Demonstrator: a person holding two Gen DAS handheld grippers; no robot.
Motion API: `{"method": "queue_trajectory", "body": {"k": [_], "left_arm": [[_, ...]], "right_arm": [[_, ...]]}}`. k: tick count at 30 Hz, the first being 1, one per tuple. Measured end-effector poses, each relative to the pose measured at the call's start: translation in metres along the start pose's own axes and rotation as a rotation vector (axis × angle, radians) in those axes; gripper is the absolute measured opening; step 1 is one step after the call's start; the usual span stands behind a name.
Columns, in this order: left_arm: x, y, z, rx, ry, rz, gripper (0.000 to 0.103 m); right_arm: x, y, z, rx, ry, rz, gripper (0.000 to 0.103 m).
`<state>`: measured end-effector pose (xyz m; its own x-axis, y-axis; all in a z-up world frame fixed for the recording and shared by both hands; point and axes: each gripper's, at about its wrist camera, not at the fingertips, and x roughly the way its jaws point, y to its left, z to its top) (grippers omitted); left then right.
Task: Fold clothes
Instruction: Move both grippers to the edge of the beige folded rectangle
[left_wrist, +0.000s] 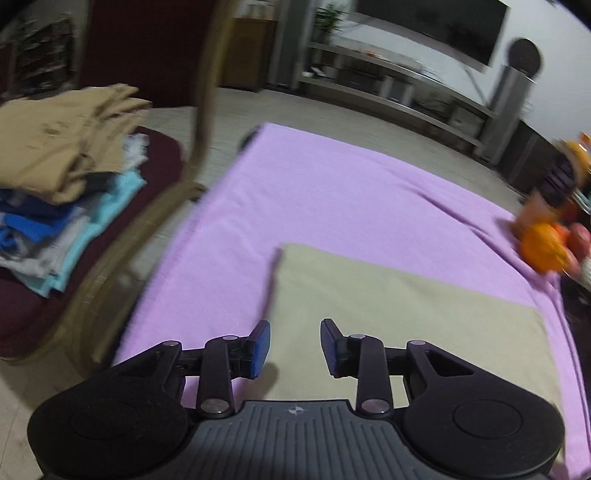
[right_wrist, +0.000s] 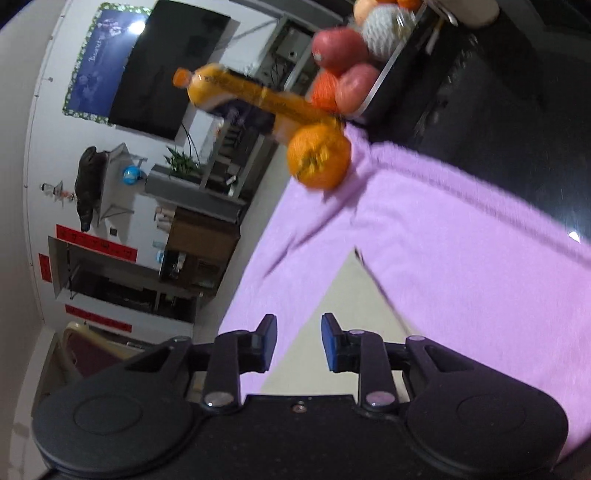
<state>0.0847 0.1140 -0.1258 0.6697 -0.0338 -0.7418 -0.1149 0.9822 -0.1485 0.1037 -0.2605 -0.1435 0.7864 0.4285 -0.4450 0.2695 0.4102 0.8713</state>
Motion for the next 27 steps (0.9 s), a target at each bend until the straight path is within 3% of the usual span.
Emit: {"method": "queue_trajectory", "body": {"k": [4,8,11,12,13,18,21,24,27], "left_arm": [[0.019,-0.045,-0.019,0.134,0.063,-0.057,0.027],[0.048,-0.08,-0.037,0.262,0.154,-0.088,0.027],[0.056,-0.09,-0.045,0.342,0.132,-0.05,0.031],[0.057,-0.087,-0.043,0.332,0.134,-0.055,0.033],[0.058,-0.084,-0.042,0.322,0.136,-0.06,0.035],[0.056,-0.068,-0.04,0.27,0.141,-0.081,0.039],[0.047,-0.053,-0.042,0.239,0.14,-0.061,0.038],[0.032,-0.034,-0.044,0.182,0.128,-0.03,0.031],[0.014,-0.017,-0.048,0.152,0.095,0.018,0.029]], "right_arm": [[0.038,0.009,-0.02,-0.077,0.099,-0.057,0.026],[0.08,0.011,-0.036,-0.13,0.208,-0.056,0.025],[0.106,0.002,-0.045,-0.147,0.287,-0.067,0.025],[0.11,-0.002,-0.045,-0.15,0.3,-0.085,0.024],[0.111,-0.008,-0.043,-0.14,0.301,-0.092,0.012],[0.08,-0.04,-0.017,-0.001,0.187,-0.109,0.0],[0.053,-0.055,-0.011,0.052,0.099,-0.163,0.0],[0.026,-0.07,-0.007,0.102,0.008,-0.22,0.0],[-0.001,-0.078,-0.004,0.128,-0.077,-0.27,0.009]]}}
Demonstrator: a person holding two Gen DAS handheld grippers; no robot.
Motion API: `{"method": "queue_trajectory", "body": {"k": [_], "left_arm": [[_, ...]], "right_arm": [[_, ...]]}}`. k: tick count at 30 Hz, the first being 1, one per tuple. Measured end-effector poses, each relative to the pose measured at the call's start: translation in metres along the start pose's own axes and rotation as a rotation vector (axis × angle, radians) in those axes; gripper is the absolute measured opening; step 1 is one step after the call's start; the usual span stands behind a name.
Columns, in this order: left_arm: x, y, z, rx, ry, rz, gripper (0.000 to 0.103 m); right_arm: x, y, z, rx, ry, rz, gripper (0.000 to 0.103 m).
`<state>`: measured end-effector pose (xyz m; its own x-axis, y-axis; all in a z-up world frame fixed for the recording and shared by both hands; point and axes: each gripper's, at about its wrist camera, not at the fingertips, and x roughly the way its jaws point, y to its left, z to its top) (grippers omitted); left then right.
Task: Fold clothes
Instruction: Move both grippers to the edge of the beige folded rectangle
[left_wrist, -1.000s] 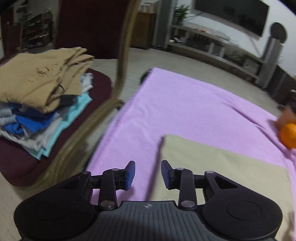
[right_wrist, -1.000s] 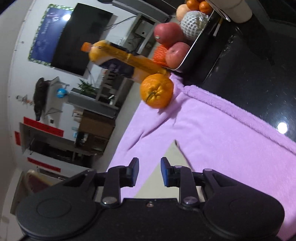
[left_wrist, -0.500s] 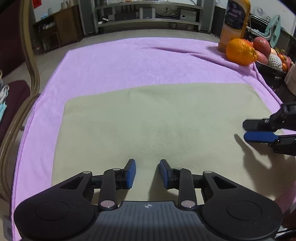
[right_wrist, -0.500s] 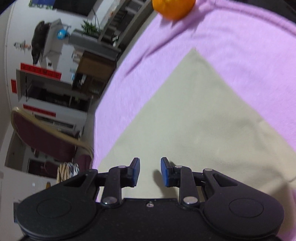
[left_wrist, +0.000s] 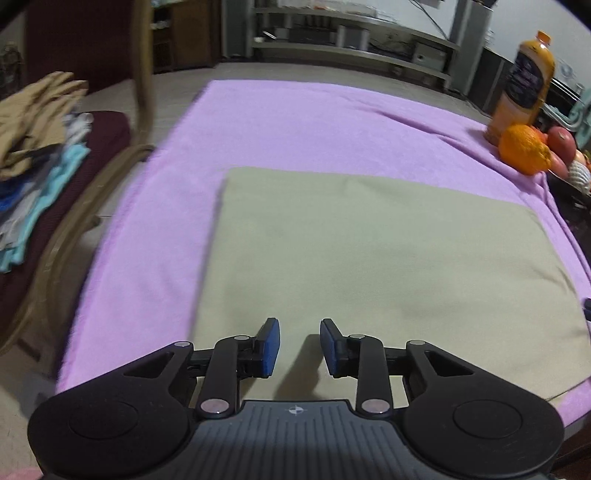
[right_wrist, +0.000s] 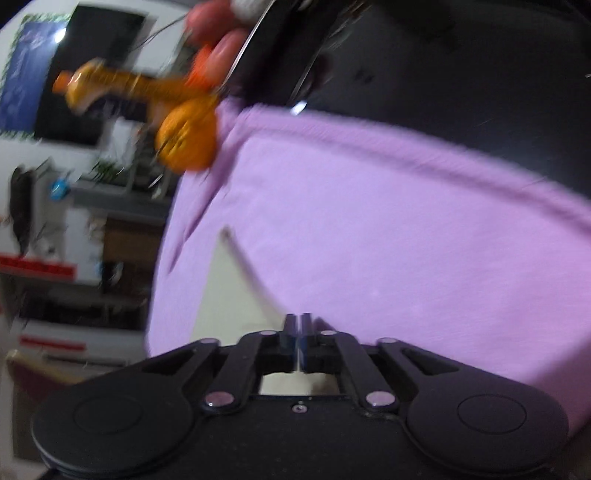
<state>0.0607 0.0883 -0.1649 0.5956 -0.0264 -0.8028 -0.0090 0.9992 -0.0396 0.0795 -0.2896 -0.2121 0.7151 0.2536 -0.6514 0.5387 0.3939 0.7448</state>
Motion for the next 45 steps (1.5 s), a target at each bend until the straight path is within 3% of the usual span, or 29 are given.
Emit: {"method": "queue_trajectory", "body": {"k": [3,6,9,12,15,16,17,20,23,25,29,32,39,45], "left_arm": [[-0.012,0.004,-0.007,-0.01,-0.016,-0.019,0.026],[-0.017,0.0,-0.012,-0.003,-0.021,-0.061,0.027],[-0.012,-0.017,-0.013,0.053,-0.015,-0.086,0.027],[-0.002,-0.029,-0.016,0.097,0.012,-0.088,0.028],[0.007,-0.034,-0.018,0.125,0.038,-0.076,0.034],[0.01,-0.035,-0.019,0.132,0.046,-0.072,0.034],[0.009,-0.033,-0.019,0.121,0.047,-0.077,0.035],[0.007,-0.027,-0.019,0.095,0.051,-0.077,0.035],[0.001,-0.023,-0.018,0.077,0.039,-0.063,0.034],[-0.008,-0.017,-0.015,0.03,0.014,-0.072,0.032],[-0.022,-0.003,-0.01,-0.08,-0.023,-0.128,0.031],[-0.019,-0.007,-0.01,-0.075,-0.008,-0.126,0.031],[-0.007,-0.044,-0.016,0.07,0.026,-0.153,0.031],[0.003,-0.066,-0.022,0.167,0.057,-0.159,0.032]], "right_arm": [[-0.022,0.007,-0.005,-0.048,-0.041,0.015,0.012],[-0.029,0.025,-0.016,-0.125,0.017,0.144,0.018],[-0.013,0.044,-0.038,-0.211,0.133,0.204,0.021],[0.012,0.054,-0.055,-0.281,0.234,0.183,0.021],[0.027,0.049,-0.056,-0.289,0.263,0.107,0.02],[0.026,0.042,-0.052,-0.26,0.261,0.096,0.007],[0.025,0.035,-0.048,-0.224,0.258,0.091,0.001],[0.003,0.025,-0.035,-0.19,0.124,0.025,0.003],[-0.021,0.02,-0.026,-0.166,-0.034,-0.064,0.016],[-0.029,0.02,-0.022,-0.154,-0.062,-0.031,0.017],[-0.036,0.026,-0.022,-0.154,-0.052,0.044,0.024],[-0.033,0.025,-0.02,-0.147,-0.019,0.034,0.032],[-0.018,0.019,-0.023,-0.187,0.083,-0.071,0.038],[-0.004,0.02,-0.016,-0.251,0.112,-0.025,0.039]]}}
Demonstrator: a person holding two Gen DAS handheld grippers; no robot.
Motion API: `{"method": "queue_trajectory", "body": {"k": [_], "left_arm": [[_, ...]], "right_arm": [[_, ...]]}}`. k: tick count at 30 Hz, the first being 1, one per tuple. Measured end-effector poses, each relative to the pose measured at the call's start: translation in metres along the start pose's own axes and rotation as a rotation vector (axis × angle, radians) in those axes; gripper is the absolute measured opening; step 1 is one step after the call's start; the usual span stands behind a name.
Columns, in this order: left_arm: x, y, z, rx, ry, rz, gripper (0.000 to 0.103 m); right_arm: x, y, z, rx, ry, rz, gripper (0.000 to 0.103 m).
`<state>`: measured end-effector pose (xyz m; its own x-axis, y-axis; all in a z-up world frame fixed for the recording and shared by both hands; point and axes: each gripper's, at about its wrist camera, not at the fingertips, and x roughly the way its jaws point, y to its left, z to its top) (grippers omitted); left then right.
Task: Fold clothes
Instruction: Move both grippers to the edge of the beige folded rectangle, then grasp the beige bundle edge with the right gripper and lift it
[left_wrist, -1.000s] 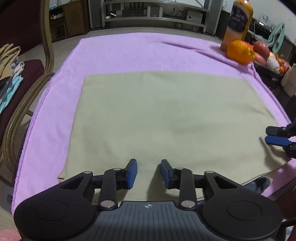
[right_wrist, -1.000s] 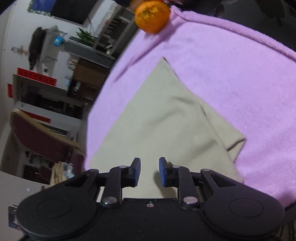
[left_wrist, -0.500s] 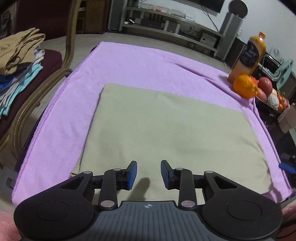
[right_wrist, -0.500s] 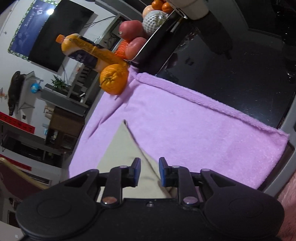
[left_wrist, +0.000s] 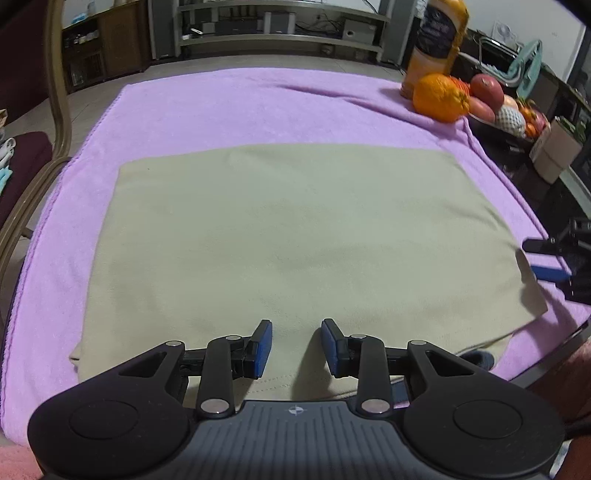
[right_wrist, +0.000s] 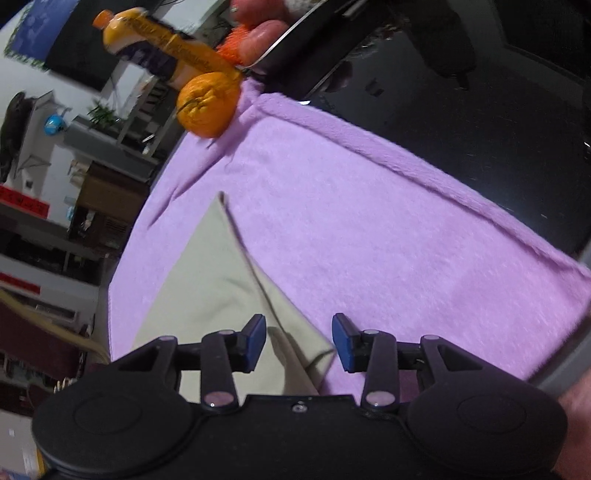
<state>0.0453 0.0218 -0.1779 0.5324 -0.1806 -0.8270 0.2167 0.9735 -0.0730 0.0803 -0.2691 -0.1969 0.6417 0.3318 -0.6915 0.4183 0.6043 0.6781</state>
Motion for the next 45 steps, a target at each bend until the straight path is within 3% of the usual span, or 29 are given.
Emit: {"method": "queue_trajectory", "body": {"k": [10,13,18,20,23,28,30,31,32,36,42,45], "left_arm": [[0.004,0.0,0.0,0.003,0.014,0.007,0.034],[0.004,0.0,0.0,0.005,0.014,0.009,0.035],[0.004,0.0,-0.001,0.014,0.012,0.015,0.036],[0.004,0.001,-0.001,0.012,0.013,0.014,0.037],[0.005,0.001,0.0,0.007,0.015,0.012,0.037],[0.005,0.001,-0.001,0.014,0.015,0.015,0.037],[0.005,0.003,-0.001,0.011,0.015,0.012,0.037],[0.005,0.003,-0.001,0.011,0.016,0.011,0.037],[0.005,0.003,-0.001,0.011,0.016,0.011,0.038],[0.007,0.001,0.0,0.032,0.031,0.021,0.038],[0.007,-0.01,-0.003,0.11,0.033,0.059,0.037],[0.001,0.006,-0.002,0.065,0.038,0.052,0.037]], "right_arm": [[0.001,-0.015,0.002,0.047,0.134,0.127,0.038],[0.004,-0.009,-0.001,0.022,0.09,0.159,0.041],[0.01,0.005,-0.007,-0.08,0.003,0.133,0.044],[0.005,0.005,-0.008,-0.078,0.004,0.134,0.038],[0.004,-0.001,-0.011,-0.014,0.085,0.193,0.029],[-0.001,0.0,-0.012,-0.004,0.021,0.242,0.029],[0.004,0.003,-0.013,-0.02,0.014,0.198,0.029],[0.006,0.006,-0.014,-0.036,0.013,0.162,0.024],[0.006,0.009,-0.017,-0.056,0.002,0.127,0.011],[-0.016,0.024,-0.024,-0.125,-0.092,0.083,0.009],[-0.021,0.072,-0.045,-0.356,-0.182,-0.119,0.008],[-0.024,0.098,-0.058,-0.438,-0.227,-0.189,0.008]]}}
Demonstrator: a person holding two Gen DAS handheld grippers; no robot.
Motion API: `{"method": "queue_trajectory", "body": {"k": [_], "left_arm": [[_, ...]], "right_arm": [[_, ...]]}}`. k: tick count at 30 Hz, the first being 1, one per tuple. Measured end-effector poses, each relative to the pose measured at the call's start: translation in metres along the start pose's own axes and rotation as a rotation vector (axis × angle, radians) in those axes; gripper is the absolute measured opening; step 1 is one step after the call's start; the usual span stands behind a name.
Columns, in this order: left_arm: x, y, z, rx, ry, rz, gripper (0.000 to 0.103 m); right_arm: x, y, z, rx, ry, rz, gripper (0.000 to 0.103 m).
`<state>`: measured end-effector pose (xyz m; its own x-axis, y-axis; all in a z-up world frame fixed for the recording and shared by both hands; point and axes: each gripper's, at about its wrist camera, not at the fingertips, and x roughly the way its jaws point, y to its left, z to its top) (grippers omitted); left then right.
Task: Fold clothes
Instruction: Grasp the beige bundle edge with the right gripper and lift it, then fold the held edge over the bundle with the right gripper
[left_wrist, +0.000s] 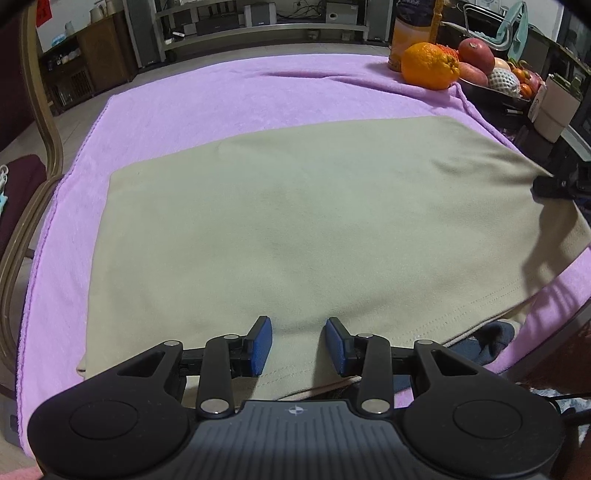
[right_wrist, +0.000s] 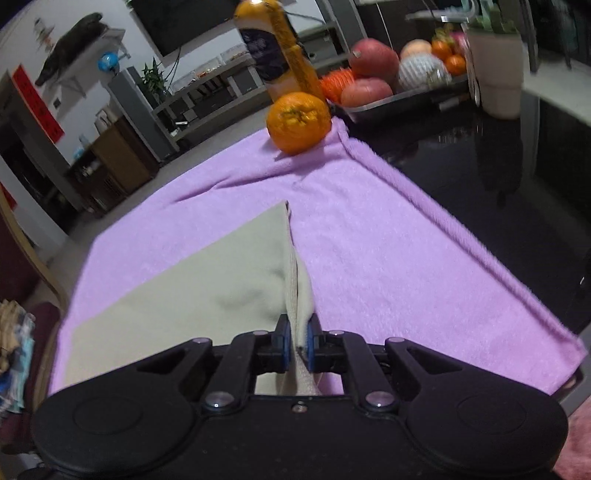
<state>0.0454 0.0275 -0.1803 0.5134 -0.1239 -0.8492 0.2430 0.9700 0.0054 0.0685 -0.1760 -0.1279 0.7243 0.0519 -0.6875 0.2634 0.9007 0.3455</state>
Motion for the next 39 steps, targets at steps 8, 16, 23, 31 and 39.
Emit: {"method": "queue_trajectory", "body": {"k": [8,16,23,31,39], "left_arm": [[-0.027,0.095,-0.006,-0.293,0.012,0.022,0.024],[-0.036,0.121,-0.012,-0.362,0.076,0.087,0.025],[-0.104,0.158,-0.023,-0.444,-0.09,0.182,0.03],[-0.106,0.173,-0.029,-0.553,-0.129,0.119,0.03],[-0.109,0.189,-0.032,-0.629,-0.159,0.116,0.029]], "right_arm": [[-0.038,0.108,-0.001,-0.305,-0.142,-0.003,0.008],[-0.006,0.242,-0.05,-0.56,-0.079,0.147,0.008],[0.066,0.292,-0.118,-0.686,0.15,0.146,0.008],[0.035,0.305,-0.109,-0.678,0.052,0.191,0.008],[0.035,0.336,-0.111,-0.72,0.113,0.317,0.008]]}}
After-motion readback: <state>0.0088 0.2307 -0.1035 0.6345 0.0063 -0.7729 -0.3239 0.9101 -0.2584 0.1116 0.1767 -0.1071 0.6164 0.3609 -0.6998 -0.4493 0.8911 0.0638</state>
